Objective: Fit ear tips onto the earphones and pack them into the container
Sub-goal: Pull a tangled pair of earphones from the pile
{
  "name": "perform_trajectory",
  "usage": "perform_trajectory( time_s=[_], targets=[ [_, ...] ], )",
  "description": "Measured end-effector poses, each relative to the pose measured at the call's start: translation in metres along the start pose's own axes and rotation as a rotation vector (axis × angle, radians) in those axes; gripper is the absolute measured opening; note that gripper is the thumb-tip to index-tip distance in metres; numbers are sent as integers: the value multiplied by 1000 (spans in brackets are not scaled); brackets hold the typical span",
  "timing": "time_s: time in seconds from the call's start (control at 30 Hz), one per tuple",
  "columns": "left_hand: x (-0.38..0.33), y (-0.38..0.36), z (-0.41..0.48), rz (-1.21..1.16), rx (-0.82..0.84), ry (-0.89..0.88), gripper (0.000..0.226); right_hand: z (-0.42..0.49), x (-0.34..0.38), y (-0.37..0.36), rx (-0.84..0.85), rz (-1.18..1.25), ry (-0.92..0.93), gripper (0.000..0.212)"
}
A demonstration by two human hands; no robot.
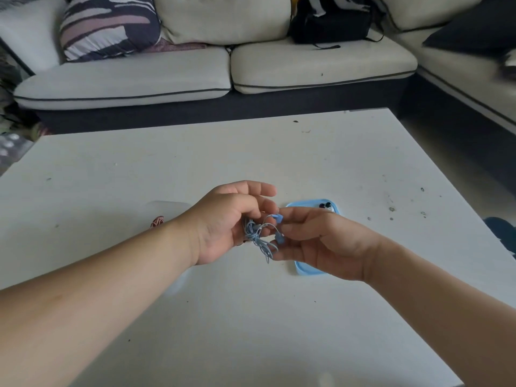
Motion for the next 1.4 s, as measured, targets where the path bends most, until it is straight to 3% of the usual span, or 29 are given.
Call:
perform_trajectory(
  time_s=[0.13, 0.57, 0.77, 0.97, 1.13, 1.4],
  targets=[
    [4, -1, 0, 65, -22, -9, 19, 1, -1, 4, -77, -11, 31, 29],
    [9, -2, -4, 551, -24, -144, 23, -1, -1, 13, -275, 57, 100, 25],
    [8, 0, -2, 427, -120, -137, 16, -5, 5, 12, -263, 232, 102, 25],
    [3, 2, -1, 297, -198, -150, 20, -7, 4, 6, -294, 199, 112, 18],
    [4, -5, 0, 419, -138, -194, 10, -6, 4, 6, -299, 29, 111, 13],
    [7, -13, 1, 458, -160, -193, 9, -3, 6, 9, -314, 14, 136, 21]
  ],
)
Point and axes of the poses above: each hand's wrist, its own z-axis towards the middle knuckle, its own y-axis out of the back of the hand, x = y × z, the point moved 2 cm from there along z, towards the middle knuckle, and after that the axes turned 4 degrees about z, right-handed, at the moved point
